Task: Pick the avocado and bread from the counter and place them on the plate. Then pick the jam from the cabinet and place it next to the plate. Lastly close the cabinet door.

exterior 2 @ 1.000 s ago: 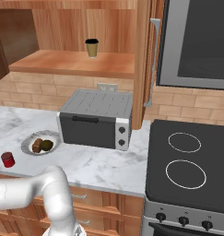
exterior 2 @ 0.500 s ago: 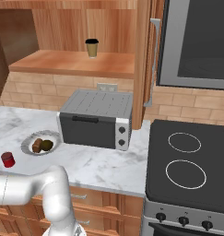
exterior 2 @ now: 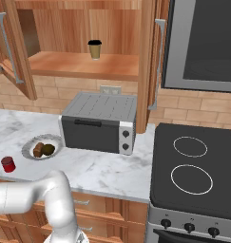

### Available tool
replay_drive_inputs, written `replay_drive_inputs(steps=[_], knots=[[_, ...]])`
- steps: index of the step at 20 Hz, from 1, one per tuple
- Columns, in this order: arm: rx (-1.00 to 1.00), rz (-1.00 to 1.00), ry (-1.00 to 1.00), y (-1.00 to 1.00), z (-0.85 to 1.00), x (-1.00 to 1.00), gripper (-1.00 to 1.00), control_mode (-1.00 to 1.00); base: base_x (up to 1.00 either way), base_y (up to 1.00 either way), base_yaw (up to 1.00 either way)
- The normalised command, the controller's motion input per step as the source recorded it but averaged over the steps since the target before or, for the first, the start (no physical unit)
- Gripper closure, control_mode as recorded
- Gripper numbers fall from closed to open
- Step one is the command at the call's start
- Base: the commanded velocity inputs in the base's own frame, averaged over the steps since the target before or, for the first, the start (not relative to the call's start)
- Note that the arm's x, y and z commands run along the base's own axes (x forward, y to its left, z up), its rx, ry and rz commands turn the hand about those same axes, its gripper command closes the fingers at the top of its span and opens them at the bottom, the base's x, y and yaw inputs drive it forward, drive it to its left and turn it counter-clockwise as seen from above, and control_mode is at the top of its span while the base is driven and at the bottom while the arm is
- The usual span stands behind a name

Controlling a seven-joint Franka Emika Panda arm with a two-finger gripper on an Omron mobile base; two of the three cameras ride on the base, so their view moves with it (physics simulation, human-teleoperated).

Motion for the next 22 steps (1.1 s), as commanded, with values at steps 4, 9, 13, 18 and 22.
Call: replay_drive_inputs(steps=[4,9,13,18,22], knots=[[0.00,0.21,-0.03,-0.72,-0.05,-0.26,-1.00,-1.00,0.00,0.00,0.00],[0.00,0.34,-0.01,-0.43,-0.17,-0.30,-1.00,-1.00,0.00,0.00,0.00],[0.00,0.37,0.00,-0.33,-0.22,-0.01,-1.00,-1.00,0.00,0.00,0.00],[0.00,0.35,0.00,-0.30,-0.34,0.23,-1.00,-1.00,0.00,0.00,0.00],[0.00,0.28,0.00,-0.37,-0.25,0.45,-1.00,-1.00,0.00,0.00,0.00]])
